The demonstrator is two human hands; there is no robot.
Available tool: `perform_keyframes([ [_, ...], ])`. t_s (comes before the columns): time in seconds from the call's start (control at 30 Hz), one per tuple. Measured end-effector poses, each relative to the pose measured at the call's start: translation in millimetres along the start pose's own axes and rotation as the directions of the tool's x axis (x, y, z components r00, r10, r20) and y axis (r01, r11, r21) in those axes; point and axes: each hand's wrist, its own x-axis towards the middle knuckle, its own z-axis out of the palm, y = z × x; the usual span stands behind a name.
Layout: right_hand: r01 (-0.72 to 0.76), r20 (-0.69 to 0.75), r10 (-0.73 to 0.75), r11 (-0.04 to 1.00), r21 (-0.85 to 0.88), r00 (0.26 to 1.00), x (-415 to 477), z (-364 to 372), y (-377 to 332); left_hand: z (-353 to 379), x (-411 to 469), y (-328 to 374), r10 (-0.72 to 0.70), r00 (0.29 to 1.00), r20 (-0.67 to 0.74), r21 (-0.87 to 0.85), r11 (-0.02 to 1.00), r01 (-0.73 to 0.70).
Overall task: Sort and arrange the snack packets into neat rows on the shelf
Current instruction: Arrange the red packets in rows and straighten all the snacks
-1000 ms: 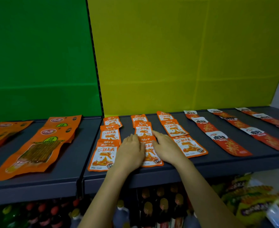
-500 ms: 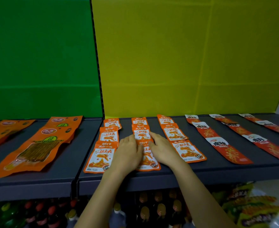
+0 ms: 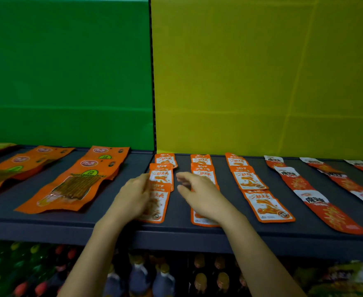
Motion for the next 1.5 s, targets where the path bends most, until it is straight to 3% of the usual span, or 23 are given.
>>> perform_keyframes([
  [0.3, -0.199, 0.012, 0.21, 0.941, -0.275, 0.978, 18.6, 46.4, -36.6, -9.0, 0.3, -21.1, 0.147, 0.988, 0.051, -0.077, 0.987, -0.143],
  [0.7, -0.271, -0.22, 0.227, 0.942, -0.199, 0.949, 12.6, 68.8, -38.1, 0.8, 2.1, -35.1, 0.277, 0.96, 0.034, 0.011, 0.961, -0.277],
  [1.1, -0.24, -0.202, 0.199, 0.948, -0.207, 0.959, 26.7, 56.8, -39.9, -5.0, 11.6, -30.8, 0.268, 0.963, 0.029, -0.033, 0.963, -0.267],
  [1.2, -0.241, -0.203, 0.199, 0.948, -0.207, 0.959, 50.3, 47.8, -42.2, -12.4, 31.4, -22.4, 0.204, 0.977, 0.055, -0.034, 0.979, -0.202],
  [1.37, -0.335, -0.169, 0.304, 0.922, -0.195, 0.937, 86.8, 52.4, -42.4, -0.6, 71.1, -12.2, 0.125, 0.976, 0.179, 0.053, 0.989, -0.136],
  [1.5, -0.408, -0.16, 0.383, 0.894, -0.185, 0.91, 95.8, 63.2, -30.0, 11.9, 82.9, -15.0, 0.098, 0.983, 0.156, 0.085, 0.99, -0.112],
])
